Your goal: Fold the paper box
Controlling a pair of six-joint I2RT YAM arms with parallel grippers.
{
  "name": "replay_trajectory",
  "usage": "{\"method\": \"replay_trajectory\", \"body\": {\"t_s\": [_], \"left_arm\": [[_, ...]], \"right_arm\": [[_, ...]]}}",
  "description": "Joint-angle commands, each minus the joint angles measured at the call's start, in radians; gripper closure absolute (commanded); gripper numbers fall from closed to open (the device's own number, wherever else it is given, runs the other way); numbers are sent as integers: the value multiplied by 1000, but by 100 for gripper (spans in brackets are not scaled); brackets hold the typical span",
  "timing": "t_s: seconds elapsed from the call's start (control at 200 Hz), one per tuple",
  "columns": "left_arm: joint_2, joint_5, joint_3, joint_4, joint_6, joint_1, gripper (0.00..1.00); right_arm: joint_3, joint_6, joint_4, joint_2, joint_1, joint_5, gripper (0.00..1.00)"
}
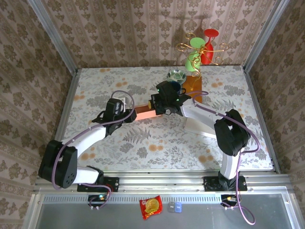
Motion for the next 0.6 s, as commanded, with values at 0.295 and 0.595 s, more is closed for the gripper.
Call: {"method": "replay_trajectory", "body": {"t_s": [0.295,0.595], "left_arm": [[-240,73,-77,-239,-50,-60,61],[-380,47,3,-423,-101,-41,58]], "right_arm": [[-98,-7,17,-51,10,-9,100],[-121,-38,13,-69,12,-28,100]]}}
